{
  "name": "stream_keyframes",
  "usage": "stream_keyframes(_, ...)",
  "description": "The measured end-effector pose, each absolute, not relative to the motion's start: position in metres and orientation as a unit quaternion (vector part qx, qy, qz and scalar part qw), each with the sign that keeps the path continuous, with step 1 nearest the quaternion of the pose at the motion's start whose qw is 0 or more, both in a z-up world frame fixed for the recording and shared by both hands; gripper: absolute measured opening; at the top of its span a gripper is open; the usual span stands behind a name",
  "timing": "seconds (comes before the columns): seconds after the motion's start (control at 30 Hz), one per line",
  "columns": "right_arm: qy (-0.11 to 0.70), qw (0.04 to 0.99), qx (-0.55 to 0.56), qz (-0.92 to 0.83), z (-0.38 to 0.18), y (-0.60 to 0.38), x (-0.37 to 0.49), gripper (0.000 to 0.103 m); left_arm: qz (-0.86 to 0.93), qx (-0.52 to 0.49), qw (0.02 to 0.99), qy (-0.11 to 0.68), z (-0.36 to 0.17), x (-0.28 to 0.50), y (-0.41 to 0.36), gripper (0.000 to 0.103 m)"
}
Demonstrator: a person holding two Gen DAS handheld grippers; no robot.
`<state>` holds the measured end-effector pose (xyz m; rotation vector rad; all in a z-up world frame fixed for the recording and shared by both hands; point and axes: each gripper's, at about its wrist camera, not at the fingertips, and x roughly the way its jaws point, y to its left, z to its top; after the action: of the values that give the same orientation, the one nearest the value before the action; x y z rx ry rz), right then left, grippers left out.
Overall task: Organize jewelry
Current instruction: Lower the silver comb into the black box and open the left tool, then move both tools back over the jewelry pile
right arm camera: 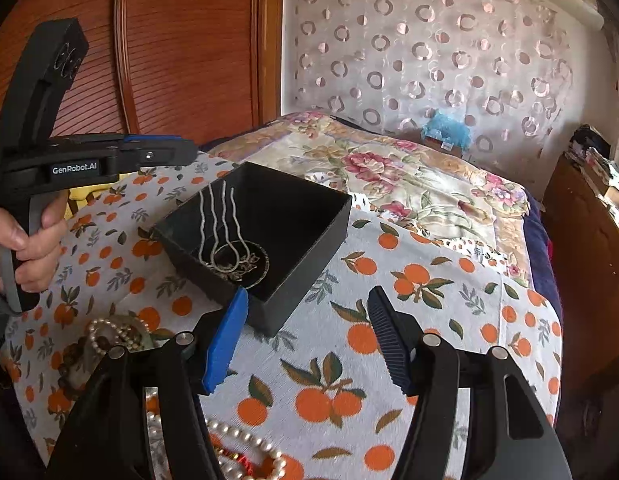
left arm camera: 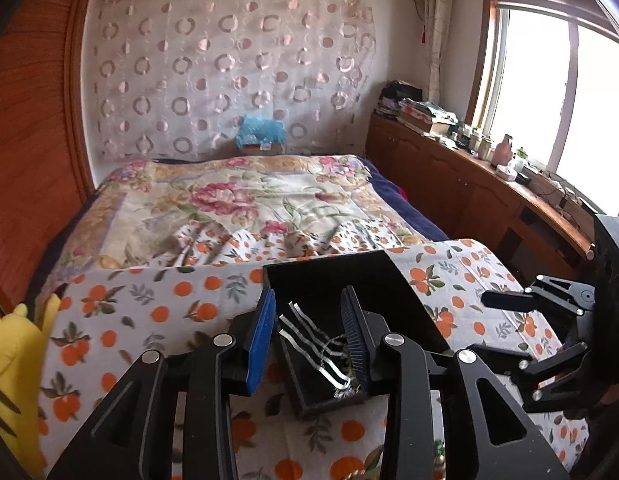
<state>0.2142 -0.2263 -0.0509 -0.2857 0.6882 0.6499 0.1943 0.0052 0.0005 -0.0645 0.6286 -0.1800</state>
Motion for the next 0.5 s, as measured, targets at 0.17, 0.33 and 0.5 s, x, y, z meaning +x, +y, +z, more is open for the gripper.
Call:
stream_keyframes(0.17, 0.33, 0.886, -0.124, 0.303, -0.049, -0.232, 0.196, 0.065, -0.083, -0.026, 0.948, 0.307, 0.001, 0.167, 0.011, 0.035)
stream_keyframes(0.33, 0.339, 0.884, -0.117, 0.299, -0.054, -0.237, 0.174, 0.065, -0.084, -0.019, 0.945, 0.314, -0.005, 0.135, 0.013, 0.035)
stream_keyframes(0.5, 0.353, 0.882, -0.114, 0.29, -0.067, -0.246, 0.156, 0.06, -0.088, -0.011, 0.941, 0.325, -0.018, 0.103, 0.01, 0.035)
